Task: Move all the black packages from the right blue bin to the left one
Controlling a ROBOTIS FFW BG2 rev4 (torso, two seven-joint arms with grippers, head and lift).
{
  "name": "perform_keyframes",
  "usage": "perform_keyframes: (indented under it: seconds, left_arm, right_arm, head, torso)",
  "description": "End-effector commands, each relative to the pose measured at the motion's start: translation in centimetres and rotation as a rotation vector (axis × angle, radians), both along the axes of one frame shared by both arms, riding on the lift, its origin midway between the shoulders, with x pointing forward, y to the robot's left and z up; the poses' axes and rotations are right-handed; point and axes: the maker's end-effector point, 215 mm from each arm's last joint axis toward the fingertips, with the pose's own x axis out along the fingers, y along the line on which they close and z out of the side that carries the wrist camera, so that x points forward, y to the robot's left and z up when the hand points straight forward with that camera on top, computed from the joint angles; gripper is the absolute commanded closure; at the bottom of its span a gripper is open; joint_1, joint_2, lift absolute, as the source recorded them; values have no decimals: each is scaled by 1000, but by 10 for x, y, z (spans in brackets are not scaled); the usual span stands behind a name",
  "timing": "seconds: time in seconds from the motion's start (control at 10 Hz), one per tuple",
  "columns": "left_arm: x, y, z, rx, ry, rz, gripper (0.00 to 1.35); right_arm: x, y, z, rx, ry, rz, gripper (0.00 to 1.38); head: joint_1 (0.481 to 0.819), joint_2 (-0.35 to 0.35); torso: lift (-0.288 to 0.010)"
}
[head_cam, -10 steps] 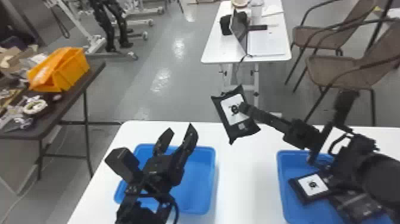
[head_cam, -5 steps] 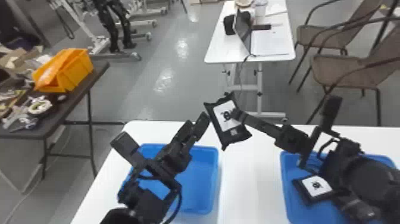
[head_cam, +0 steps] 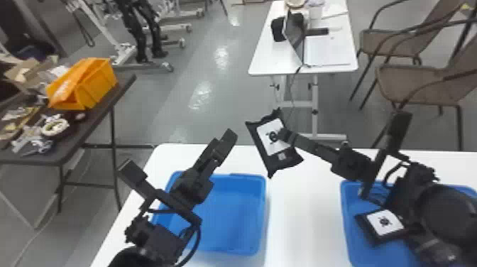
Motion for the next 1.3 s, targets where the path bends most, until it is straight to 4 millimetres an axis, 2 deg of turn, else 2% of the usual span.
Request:
perform_keyframes:
  seconds: [0.0,0.1,0.3,0.6,0.7,0.8,0.9,1.0,1.2]
  left_arm:
    - [0,-14,3,-29,2,-32,469]
    - [1,-32,4,-37,10,-81,469]
    - [3,-52,9,-48,8,-130,469]
    - [7,-54,15,-42,-4,-134,478]
    - [7,-58,11,-35,13,-146,607]
    - [8,-62,11,-20,22,-165,947]
    - [8,-58,6,14,65,-151,1184]
    - [8,-47,4,52,82,-94,1219]
    - [7,-36,3,20,77,-23,1220]
  right_arm:
    - [1,0,1,0,-2,1,1276]
    - [0,4,3,-1,-4,11,1276]
    - [-4,13,2,1,0,32,1276]
    - [-5,14,1,4,4,33,1276]
    - [-5,14,0,6,6,33,1276]
    - [-5,14,1,9,6,31,1276]
    - [-5,13,1,11,6,29,1276]
    - [-5,13,0,15,8,26,1276]
    - [-5,12,0,20,10,22,1276]
  head:
    - [695,274]
    - [695,270]
    - [695,246]
    - [695,235]
    - [695,234]
    - [695,232]
    - [695,228]
    - [695,228]
    - [695,241]
  torso:
    - [-40]
    - [-40]
    - [-40]
    - [-40]
    - [-40]
    - [-40]
    - [-40]
    - [-40]
    - [-40]
